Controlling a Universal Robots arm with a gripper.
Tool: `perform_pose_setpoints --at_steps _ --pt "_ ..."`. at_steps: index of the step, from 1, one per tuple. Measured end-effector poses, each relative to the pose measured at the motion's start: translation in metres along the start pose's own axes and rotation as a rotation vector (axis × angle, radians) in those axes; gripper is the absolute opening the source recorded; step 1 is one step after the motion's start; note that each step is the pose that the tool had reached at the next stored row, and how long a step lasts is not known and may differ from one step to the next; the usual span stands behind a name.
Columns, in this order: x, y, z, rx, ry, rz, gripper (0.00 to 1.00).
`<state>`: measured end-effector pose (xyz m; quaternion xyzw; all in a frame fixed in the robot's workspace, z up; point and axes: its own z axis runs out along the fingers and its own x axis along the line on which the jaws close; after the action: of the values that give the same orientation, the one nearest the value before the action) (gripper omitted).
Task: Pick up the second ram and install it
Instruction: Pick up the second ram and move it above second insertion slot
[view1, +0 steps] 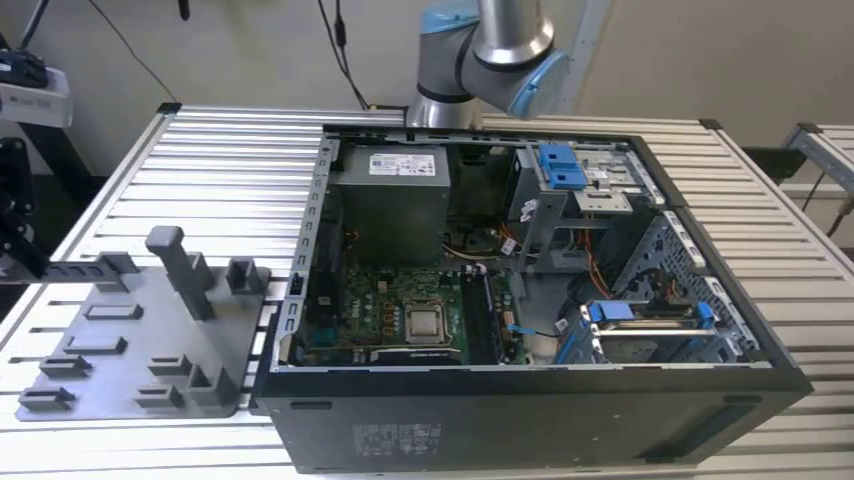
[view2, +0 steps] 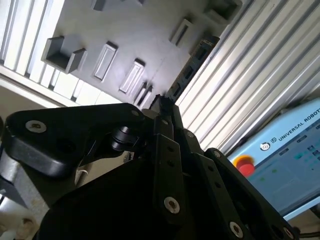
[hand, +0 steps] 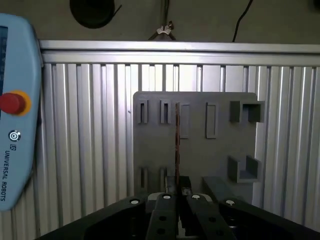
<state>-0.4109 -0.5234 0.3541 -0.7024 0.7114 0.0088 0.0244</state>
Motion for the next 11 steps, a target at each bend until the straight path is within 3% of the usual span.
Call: perform_pose_setpoints --at_steps 11 --pt "-0.0008 0.0003 -0.0161 -0.0001 0.0001 0.000 0.14"
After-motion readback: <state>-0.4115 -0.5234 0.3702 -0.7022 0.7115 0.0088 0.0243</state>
